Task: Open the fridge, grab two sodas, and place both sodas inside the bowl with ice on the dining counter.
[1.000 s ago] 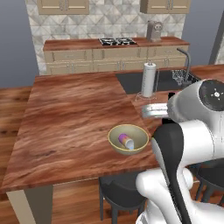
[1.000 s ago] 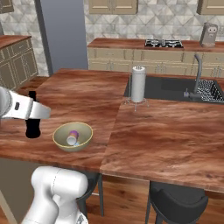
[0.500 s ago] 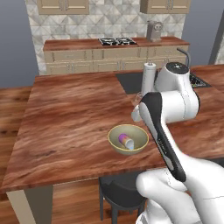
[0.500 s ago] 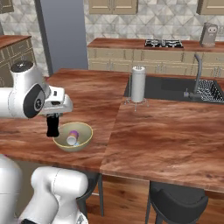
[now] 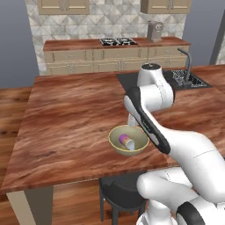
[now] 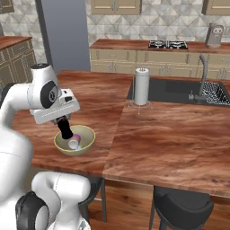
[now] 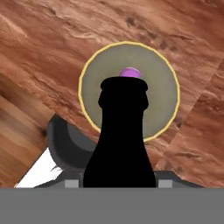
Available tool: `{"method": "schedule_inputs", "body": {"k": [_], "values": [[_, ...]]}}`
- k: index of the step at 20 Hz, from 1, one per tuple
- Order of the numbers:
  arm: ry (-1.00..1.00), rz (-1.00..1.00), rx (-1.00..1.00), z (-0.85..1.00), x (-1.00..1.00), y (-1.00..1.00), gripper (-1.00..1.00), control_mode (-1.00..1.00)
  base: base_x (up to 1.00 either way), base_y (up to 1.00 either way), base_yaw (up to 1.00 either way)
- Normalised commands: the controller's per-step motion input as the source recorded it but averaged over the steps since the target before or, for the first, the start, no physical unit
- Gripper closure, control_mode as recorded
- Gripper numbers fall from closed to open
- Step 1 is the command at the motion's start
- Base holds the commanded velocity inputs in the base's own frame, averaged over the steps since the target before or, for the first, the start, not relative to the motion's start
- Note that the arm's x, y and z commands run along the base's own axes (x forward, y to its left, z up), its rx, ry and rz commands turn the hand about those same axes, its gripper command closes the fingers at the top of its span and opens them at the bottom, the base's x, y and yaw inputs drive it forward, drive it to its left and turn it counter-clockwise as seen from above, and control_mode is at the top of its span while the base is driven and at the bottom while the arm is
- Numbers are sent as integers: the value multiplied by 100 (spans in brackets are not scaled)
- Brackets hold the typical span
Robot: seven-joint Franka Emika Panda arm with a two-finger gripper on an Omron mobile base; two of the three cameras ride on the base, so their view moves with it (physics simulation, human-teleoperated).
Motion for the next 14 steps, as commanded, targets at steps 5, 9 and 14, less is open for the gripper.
{"method": "schedule_inputs", "body": {"k": [5, 9, 14], "values": [[5, 32, -15, -31, 32, 10, 100, -100, 0, 0, 0], [0, 20, -5, -31, 16, 0, 100, -100, 0, 0, 0], [1, 11, 0, -29, 27, 0, 100, -100, 0, 0, 0]]}}
